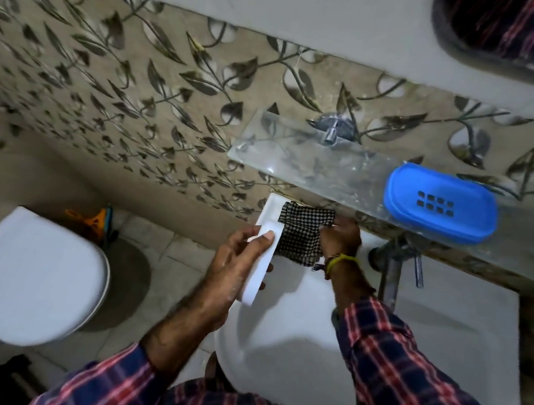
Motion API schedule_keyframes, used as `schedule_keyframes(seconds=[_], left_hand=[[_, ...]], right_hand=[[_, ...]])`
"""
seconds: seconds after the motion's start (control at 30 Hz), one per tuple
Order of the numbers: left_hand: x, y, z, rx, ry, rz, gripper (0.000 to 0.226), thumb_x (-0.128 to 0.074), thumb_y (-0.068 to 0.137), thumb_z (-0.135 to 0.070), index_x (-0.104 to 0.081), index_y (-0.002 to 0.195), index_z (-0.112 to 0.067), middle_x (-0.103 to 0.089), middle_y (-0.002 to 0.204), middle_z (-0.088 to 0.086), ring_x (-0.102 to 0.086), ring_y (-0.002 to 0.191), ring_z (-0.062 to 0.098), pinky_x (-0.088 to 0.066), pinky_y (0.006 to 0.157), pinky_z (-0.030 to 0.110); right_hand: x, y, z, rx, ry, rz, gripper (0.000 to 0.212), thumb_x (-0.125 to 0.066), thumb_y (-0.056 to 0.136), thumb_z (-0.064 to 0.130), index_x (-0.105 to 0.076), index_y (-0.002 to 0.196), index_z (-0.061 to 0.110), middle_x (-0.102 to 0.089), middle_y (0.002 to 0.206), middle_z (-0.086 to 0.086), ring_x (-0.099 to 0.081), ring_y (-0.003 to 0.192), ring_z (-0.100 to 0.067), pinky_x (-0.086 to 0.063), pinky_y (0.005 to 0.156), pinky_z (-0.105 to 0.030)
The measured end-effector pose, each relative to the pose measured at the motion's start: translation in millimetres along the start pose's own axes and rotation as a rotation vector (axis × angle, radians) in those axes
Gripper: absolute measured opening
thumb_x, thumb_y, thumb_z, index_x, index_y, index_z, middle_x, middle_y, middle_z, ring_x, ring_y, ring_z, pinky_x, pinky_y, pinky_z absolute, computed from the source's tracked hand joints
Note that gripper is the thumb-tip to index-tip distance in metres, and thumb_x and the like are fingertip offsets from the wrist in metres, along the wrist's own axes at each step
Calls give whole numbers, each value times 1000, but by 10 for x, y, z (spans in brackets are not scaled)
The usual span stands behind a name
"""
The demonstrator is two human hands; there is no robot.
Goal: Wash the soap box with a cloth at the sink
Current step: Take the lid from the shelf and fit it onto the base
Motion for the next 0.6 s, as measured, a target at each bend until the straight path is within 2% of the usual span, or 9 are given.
schedule_keyframes(seconds=[0.07,0.17,0.27,0.4,0.47,0.53,0.6], left_hand=[[-38,23,24,-16,27,14,31,-67,94,-36,-63,122,-23,-71,106,15,-69,85,23,-57,64,36],[-121,54,-7,-93,113,39,34,-67,91,-46,-63,122,-34,-71,111,11,-69,88,21,-59,65,33],[-185,86,-63,-133,138,63,32,-62,87,-50,-63,119,-47,-71,106,3,-70,85,20,-61,68,40],[-264,86,-34,-86,137,81,39,-61,89,-50,-61,128,-43,-72,108,0,-72,94,34,-62,75,52],[-332,51,-6,-53,126,97,34,-63,84,-54,-65,118,-50,-73,109,0,-71,102,40,-60,79,57],[-402,9,8,-41,123,123,25,-64,82,-55,-67,106,-56,-74,110,0,-71,103,40,-61,78,55],[-466,-41,29,-47,126,163,29,-69,79,-56,-67,107,-55,-74,109,-3,-73,98,35,-62,73,46]], right_hand=[[-16,-15,48,68,-73,-30,28,-63,83,-1,-68,111,3,-72,113,-20,-64,110,-36,-48,94,-35],[33,-36,35,164,-118,-47,30,-61,86,0,-64,116,4,-70,116,-21,-61,114,-37,-46,99,-38],[128,-147,34,261,-148,-75,26,-63,86,2,-63,112,0,-69,108,-23,-63,106,-39,-48,91,-40],[309,-377,-24,376,-125,-105,20,-66,82,-2,-65,101,-4,-72,91,-23,-69,90,-38,-54,81,-42],[420,-496,-59,390,-88,-104,17,-67,82,-2,-65,99,-3,-71,89,-22,-69,86,-38,-56,79,-45],[539,-609,-68,406,-50,-118,13,-68,83,-1,-65,95,-1,-71,87,-20,-69,83,-35,-57,76,-46],[679,-745,-39,448,-25,-145,10,-69,81,-1,-67,91,-1,-72,83,-17,-68,78,-32,-57,74,-45]])
Point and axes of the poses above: each hand's wrist, its own y-axis towards the middle knuckle, its own x-axis out of the back of the hand, z = x × y, the point moved 4 cm from there along y, towards the middle knuckle
